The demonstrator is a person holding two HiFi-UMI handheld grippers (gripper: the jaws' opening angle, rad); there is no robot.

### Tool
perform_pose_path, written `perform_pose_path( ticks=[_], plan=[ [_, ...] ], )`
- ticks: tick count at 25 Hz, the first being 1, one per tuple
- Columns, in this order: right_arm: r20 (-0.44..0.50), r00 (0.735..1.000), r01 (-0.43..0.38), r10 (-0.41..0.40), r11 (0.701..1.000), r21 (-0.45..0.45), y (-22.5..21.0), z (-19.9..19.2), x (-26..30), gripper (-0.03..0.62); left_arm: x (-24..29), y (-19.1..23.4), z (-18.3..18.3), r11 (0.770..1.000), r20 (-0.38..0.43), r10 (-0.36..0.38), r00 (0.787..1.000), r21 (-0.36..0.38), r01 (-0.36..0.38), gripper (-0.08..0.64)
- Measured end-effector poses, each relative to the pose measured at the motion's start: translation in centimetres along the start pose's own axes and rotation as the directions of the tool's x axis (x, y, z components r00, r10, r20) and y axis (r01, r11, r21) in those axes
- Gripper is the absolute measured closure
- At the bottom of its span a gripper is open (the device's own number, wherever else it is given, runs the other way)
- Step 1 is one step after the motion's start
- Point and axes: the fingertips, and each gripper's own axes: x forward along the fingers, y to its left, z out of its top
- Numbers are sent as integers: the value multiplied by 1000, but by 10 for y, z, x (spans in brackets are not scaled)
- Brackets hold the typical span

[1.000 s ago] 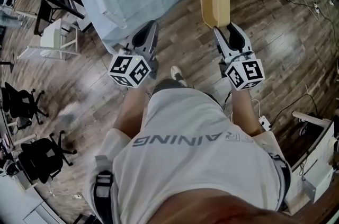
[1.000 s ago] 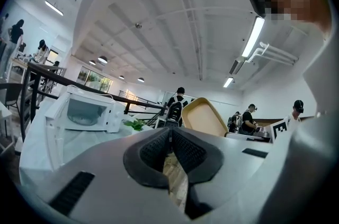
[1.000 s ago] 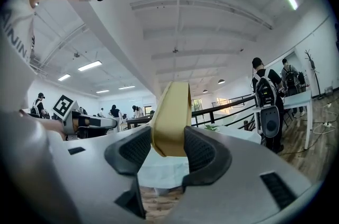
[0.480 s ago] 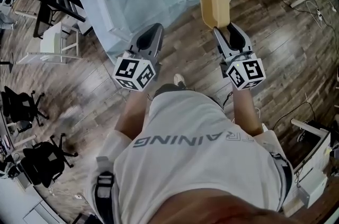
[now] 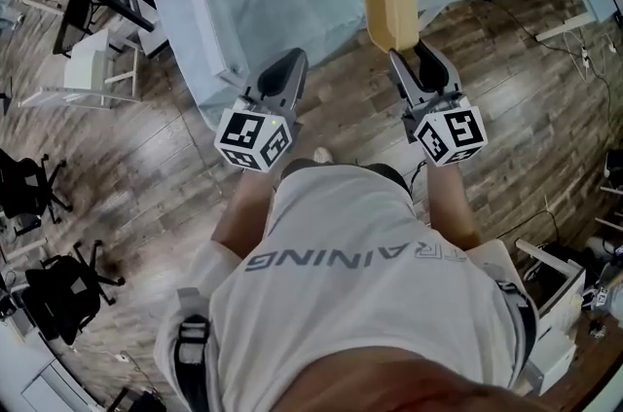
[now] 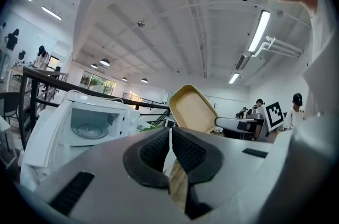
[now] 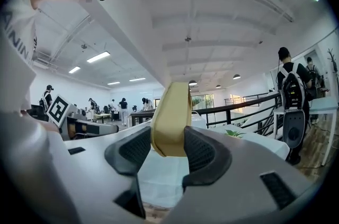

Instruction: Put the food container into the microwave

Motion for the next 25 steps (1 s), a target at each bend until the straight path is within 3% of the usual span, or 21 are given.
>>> perform_pose_path(
  ticks=[5,11,25],
  plan=[
    [-16,999,-30,30,1000,0,-4,0,45,383,24,26,0,1000,-15,-9,1000,-21,9,517],
    [-24,998,-52,52,999,3,-11,4,43,383,22,17,-3,999,-17,14,1000,-36,-14,517],
    [3,971,-239,239,971,-4,-19,9,122,383,46,41,6,990,20,135,991,-32,-134,517]
  ],
)
